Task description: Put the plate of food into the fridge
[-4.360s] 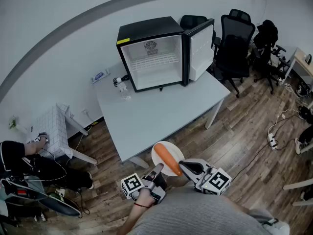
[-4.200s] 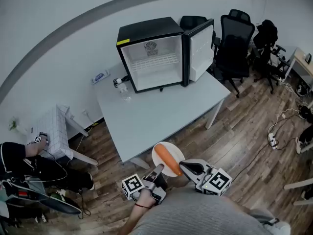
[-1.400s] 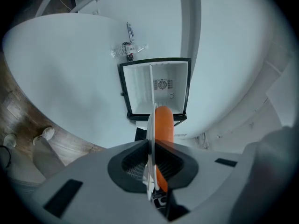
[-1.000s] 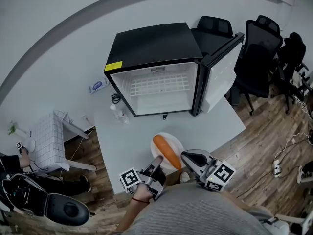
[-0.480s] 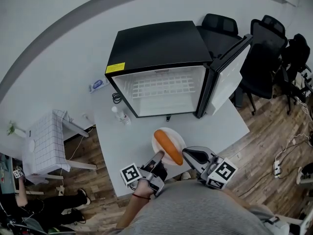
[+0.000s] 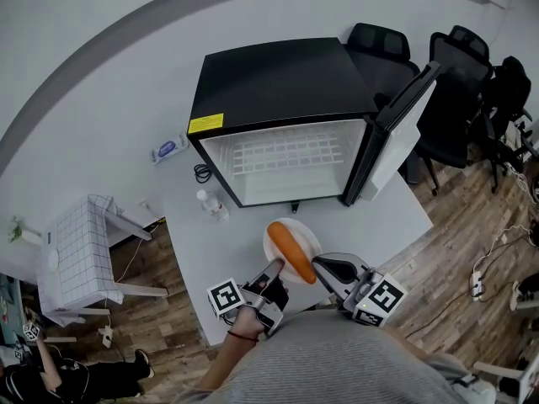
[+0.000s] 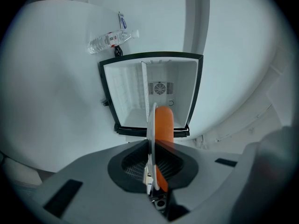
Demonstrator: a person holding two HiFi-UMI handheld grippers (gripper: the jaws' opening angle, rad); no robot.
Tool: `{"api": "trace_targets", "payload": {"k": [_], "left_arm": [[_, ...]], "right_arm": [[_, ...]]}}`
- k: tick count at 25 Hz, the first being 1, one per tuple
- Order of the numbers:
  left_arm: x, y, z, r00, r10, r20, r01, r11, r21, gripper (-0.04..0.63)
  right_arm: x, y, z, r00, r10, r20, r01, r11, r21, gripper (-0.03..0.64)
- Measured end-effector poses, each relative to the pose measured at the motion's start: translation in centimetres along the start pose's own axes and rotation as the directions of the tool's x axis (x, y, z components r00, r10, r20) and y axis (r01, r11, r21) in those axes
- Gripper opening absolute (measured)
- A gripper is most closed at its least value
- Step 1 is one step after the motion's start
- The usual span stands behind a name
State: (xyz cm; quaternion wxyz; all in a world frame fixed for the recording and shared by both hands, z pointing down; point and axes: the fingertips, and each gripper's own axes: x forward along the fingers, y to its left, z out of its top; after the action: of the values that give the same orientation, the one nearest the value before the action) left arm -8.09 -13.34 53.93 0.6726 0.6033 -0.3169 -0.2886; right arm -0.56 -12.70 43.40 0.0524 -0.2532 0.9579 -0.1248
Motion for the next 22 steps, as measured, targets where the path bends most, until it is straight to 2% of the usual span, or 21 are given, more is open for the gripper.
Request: {"api": "trace_targets", "payload": {"k": [5,12,22], "left_arm": [[0.5,-0.3,0.2,1.000,-0.003,-0.002,0.003,0.999,-0.034,0.035],[2.1,0.4,2.2,1.000,0.019,0.024,-0.018,0.999,-0.041,0.035],[6.2,-0.1,6.0,0.997,-0.035,0.073,0.042,0.994,-0.100,0.035]], "right_arm": [[0.3,-0.5,-0.1,1.000,-0.017,-0.002,0.017,1.000,0.006,0.014],[0.0,-1.6,0.1,0.999,-0.044,0.006,0.044,0.999,0.008,0.014],[0.4,-2.6,-0.1,0.999,-0.049,-0.009,0.049,0.999,0.019,0.014]]}}
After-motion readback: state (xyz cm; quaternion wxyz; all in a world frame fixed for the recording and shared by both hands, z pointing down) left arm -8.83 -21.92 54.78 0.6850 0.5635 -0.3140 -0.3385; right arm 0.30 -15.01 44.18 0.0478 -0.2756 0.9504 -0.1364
